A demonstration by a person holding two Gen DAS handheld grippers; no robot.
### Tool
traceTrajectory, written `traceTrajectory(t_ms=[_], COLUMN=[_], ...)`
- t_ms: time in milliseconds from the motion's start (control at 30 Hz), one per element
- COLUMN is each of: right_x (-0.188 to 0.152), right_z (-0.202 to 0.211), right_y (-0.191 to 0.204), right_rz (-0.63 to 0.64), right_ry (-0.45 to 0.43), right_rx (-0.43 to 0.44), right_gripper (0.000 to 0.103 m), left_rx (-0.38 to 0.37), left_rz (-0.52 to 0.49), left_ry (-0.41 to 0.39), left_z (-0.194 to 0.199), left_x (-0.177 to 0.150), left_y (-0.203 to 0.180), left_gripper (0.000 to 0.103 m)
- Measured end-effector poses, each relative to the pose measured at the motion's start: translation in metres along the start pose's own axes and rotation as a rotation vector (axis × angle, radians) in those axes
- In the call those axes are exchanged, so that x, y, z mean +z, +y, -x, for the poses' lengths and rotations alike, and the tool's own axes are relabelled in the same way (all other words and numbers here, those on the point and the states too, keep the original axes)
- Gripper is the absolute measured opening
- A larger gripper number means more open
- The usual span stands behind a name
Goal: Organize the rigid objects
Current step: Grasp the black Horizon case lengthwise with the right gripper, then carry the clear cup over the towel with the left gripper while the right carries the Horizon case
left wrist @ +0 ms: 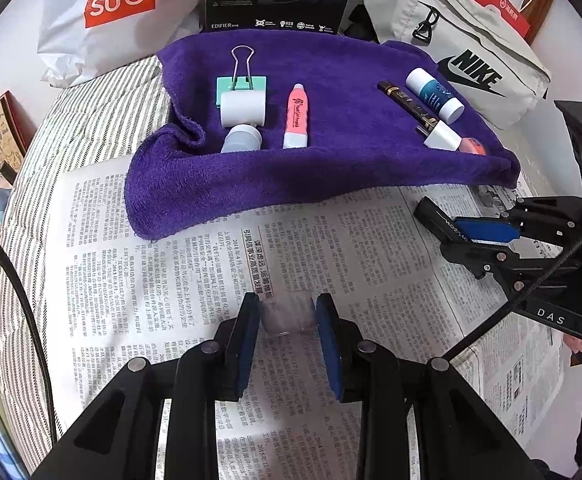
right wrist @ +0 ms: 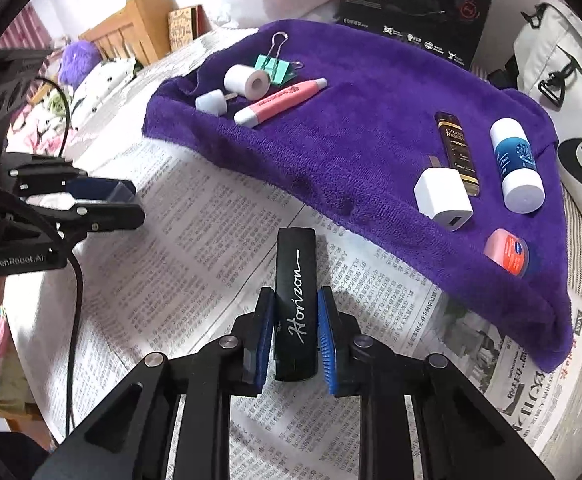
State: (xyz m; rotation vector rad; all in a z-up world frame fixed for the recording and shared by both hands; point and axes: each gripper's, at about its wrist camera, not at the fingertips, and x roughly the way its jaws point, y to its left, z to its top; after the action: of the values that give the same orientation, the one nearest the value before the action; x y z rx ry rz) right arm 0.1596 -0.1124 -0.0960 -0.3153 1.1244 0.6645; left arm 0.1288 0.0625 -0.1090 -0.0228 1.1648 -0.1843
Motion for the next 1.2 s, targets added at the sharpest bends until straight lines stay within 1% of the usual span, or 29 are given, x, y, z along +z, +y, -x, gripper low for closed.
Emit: traceTrajectory(t_ms=[100, 167, 333, 533, 667, 867, 1033, 1200], right_x=[-0.002, -0.002, -0.004, -0.008, -0.011, -0.011, -0.004, 0.008], right_z=[0.001, 0.001, 0.002, 0.009, 0.021, 0.037, 0.05, 0.06], right_y=[0.006, 0.006, -0.003, -0.007, -0.018, -0.032, -0.046, -0.059], right_rz=[0.029, 0.024, -0.022, -0.035, -0.075, -0.103, -0.13, -0.149], right_ry=[0.009, 0.007, -0.005, 0.004, -0.02, -0.046, -0.076, -0.107], right_rx=[-0.026, -0.032, 0.016, 0.021, 0.034, 0.019, 0.011, 0.02], right_gripper=[0.022, 0.022, 0.022, 0.022, 0.022, 0.022, 0.022, 0.022], left_rx=[0.004, 0.005, 0.003, -0.001, -0.02, -0.027, -0.034, -0.036], left_rz=[-0.005, -0.006, 0.004, -0.01, -0.015, -0.03, -0.032, -0.035], left_ry=[0.001, -0.001, -0.004, -0.026, -0.054, -0.077, -0.083, -0.093], left_z=[-0.001, -0.001, 0.0, 0.011, 0.021, 0.029, 0.029, 0.029], left_x=[0.0, 0.0, 0.0, 0.004, 0.012, 0.025, 0.034, 0.045], left_y=[-0.002, -0.002, -0.001, -0.006, -0.009, -0.016, -0.02, -0.021], left_gripper=[0.028, 0.028, 0.028, 0.028, 0.028, 0.028, 0.028, 0.028])
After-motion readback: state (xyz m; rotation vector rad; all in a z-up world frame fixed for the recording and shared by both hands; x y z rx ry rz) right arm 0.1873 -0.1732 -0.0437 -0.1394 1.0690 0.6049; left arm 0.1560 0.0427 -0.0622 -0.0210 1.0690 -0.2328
